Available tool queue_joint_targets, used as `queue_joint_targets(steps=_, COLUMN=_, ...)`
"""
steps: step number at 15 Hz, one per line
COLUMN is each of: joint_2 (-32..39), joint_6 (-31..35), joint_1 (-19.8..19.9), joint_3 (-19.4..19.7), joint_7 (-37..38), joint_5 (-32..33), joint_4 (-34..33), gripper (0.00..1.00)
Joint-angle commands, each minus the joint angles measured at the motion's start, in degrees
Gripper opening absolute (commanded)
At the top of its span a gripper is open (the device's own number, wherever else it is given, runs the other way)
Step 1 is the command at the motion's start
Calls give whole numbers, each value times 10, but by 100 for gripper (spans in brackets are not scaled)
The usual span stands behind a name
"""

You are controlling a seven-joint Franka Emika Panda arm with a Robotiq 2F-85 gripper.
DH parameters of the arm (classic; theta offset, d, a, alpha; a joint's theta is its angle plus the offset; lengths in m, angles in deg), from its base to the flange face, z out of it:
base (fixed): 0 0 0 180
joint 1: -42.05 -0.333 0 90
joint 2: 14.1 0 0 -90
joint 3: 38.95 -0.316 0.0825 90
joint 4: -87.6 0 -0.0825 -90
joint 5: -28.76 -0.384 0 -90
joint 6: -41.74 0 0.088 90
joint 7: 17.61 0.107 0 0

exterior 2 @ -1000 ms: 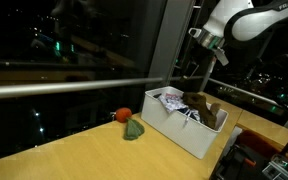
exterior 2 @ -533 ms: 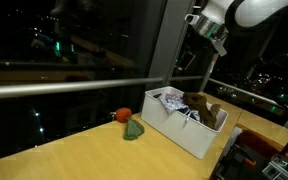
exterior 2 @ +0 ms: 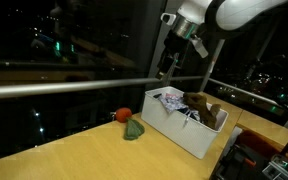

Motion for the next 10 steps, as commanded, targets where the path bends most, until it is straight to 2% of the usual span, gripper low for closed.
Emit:
queue_joint_targets(steps=1, joint_2=87, joint_6=-63, joint_1=-22, joint_3=0, joint_7=-1, joint_5=24, joint_4=-125, gripper=100)
queue_joint_targets(steps=6, joint_2=189, joint_6=-134, joint_1=-41, joint_3=0, joint_7=-15, joint_5=17, joint_4=-268, gripper=100)
queue_joint_targets(steps=10, joint_2=253, joint_6=-182, joint_1=-58, joint_3=-6, joint_7=-9, joint_5=-4, joint_4=-350, gripper=100)
